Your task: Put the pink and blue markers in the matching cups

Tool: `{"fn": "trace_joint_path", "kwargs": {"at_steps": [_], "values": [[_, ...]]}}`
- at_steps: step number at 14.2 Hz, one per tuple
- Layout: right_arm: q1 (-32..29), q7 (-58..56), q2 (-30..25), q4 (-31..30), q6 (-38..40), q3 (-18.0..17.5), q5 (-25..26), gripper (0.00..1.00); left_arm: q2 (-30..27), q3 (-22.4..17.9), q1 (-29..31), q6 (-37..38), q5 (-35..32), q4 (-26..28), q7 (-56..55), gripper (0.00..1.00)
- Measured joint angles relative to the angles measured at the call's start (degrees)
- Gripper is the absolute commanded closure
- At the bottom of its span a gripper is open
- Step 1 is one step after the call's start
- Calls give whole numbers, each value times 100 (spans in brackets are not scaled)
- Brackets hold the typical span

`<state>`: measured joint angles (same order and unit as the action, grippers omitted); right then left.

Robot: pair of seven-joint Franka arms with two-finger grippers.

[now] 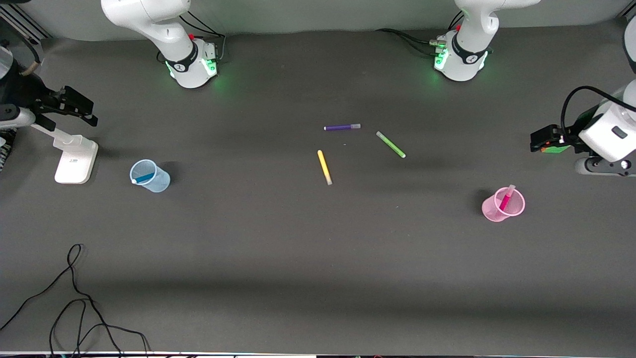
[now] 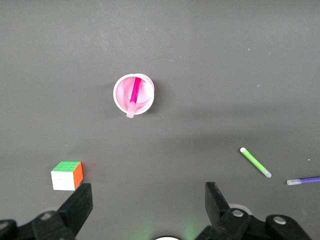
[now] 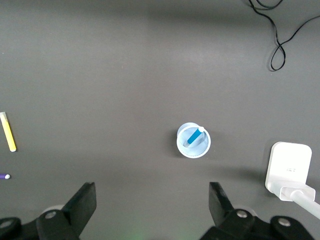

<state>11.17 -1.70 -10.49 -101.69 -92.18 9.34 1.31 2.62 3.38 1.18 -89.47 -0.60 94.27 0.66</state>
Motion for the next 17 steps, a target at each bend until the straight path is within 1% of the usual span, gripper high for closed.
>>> {"fn": "trace_joint_path", "kwargs": {"at_steps": [1,3,9,17], "values": [[-109,0,67,-15,-39,-154,0,0,0,-11,-40,0,6,-6,-53,0],[-154,4,217,-26,-246,-282,0,0,0,-35,-103,0,21,-19,-78,0],[-156,5,359,-26,-390,-323,-13,0,-6,-173,-207,52,27,-27,-89,0],[-159,5,395,-26,-411,-324,-46,0,-10,-181,-214,102,32,-27,-89,0]]}}
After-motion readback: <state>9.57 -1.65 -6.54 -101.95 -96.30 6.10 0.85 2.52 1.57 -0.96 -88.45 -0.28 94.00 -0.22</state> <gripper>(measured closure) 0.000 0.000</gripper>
